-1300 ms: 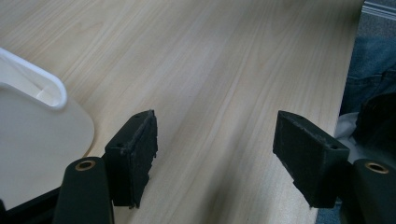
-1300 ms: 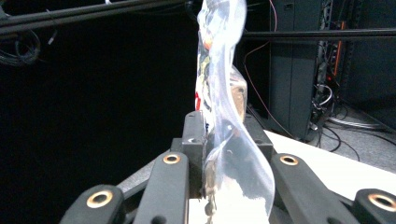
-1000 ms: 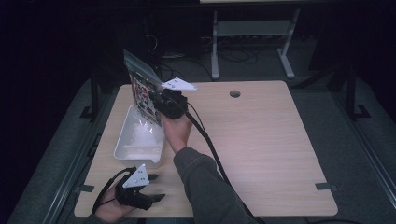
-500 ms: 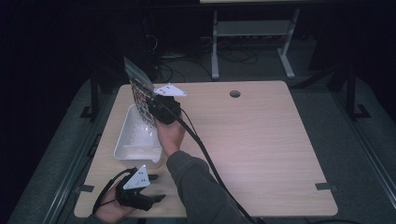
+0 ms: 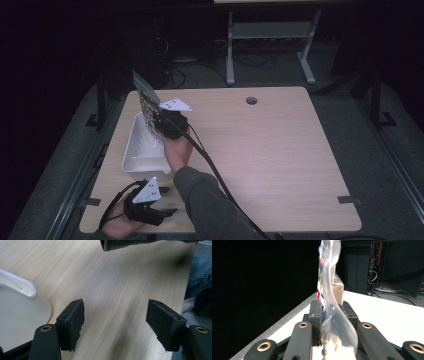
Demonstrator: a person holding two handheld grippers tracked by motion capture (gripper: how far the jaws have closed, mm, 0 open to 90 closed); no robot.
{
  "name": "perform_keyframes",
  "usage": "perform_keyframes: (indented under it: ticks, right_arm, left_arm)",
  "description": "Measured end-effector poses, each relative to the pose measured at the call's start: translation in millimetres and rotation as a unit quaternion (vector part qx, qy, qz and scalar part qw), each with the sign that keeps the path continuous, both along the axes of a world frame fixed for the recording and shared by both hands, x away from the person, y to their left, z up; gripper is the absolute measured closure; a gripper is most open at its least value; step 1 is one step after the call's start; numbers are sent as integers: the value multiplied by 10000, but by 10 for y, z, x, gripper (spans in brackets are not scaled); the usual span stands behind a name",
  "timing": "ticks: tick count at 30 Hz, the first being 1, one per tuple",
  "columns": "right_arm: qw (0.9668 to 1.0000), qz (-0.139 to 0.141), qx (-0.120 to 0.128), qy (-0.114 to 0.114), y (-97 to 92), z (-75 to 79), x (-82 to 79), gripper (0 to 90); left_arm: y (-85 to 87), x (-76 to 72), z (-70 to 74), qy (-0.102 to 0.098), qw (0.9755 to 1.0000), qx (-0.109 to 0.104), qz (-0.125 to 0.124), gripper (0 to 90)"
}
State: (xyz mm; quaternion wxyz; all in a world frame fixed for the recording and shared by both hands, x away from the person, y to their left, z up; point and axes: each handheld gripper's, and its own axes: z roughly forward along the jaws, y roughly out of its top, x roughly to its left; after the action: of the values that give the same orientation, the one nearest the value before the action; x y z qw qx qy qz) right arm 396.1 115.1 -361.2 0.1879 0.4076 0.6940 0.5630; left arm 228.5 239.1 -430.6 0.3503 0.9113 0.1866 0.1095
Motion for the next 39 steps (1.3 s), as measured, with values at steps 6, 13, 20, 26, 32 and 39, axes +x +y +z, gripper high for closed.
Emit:
perform_keyframes:
  ticks: [6, 13, 20, 26, 32, 39]
  right_arm:
    - [9991, 321, 142, 236, -65, 25, 31, 644]
    - [9990, 391, -131, 155, -89, 44, 17, 723]
    - [9978, 328, -563, -67, -60, 34, -48, 741]
    - [9963, 275, -794, -163, -46, 31, -86, 744]
    - [9963, 170, -825, -194, -54, 18, -110, 744]
    - [9977, -121, -660, -119, -90, -19, -143, 741]
  left_arm:
    - [-3, 5, -5, -5, 10000, 32, -9, 301]
    - [-6, 8, -11, 8, 10000, 33, 0, 301]
    - [0, 14, -8, 1, 10000, 39, 6, 301]
    - [-1, 13, -9, 1, 10000, 36, 9, 301]
    - [-3, 14, -13, -8, 10000, 39, 21, 300]
    - [-7, 16, -21, -4, 10000, 43, 24, 300]
